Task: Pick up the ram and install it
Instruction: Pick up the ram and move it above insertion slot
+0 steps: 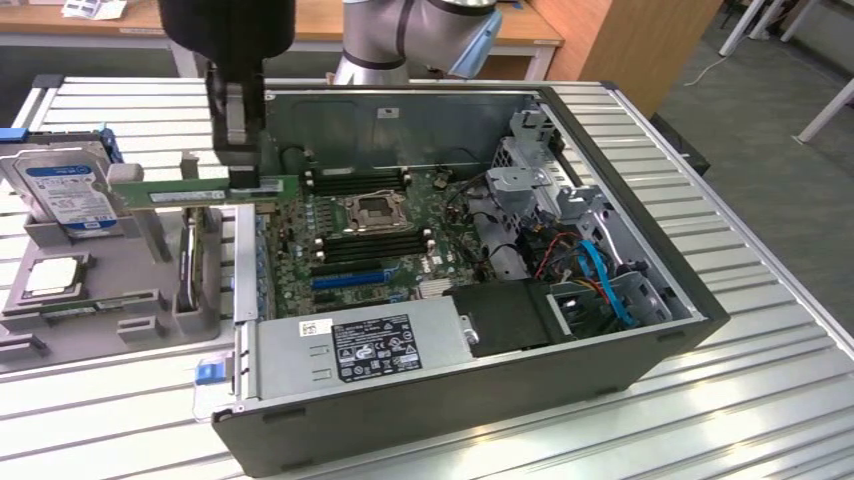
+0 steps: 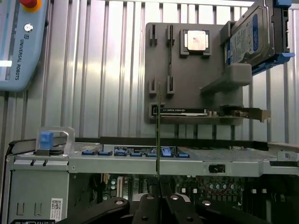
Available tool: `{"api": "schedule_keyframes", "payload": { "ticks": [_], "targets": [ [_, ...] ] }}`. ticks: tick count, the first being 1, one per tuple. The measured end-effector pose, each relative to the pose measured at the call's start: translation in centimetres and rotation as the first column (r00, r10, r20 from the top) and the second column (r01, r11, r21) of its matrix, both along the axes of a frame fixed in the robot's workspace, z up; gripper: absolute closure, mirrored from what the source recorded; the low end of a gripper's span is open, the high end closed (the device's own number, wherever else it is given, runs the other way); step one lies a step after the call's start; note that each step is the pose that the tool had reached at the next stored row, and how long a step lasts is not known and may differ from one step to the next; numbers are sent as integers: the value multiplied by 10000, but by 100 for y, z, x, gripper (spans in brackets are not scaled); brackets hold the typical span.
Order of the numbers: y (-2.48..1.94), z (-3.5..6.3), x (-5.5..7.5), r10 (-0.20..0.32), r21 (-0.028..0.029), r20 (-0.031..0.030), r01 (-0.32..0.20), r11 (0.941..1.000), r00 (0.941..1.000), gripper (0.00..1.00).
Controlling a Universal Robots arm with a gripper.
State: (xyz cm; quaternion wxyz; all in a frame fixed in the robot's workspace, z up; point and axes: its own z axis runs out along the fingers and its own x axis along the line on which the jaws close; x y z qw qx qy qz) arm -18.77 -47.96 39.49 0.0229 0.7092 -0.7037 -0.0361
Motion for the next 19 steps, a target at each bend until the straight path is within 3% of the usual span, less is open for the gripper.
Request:
{"api": "schedule_keyframes", "payload": {
  "ticks": [19],
  "targets": [
    [-2, 0, 462, -1, -1, -149, 1, 10000, 9999, 88]
  ]
}}
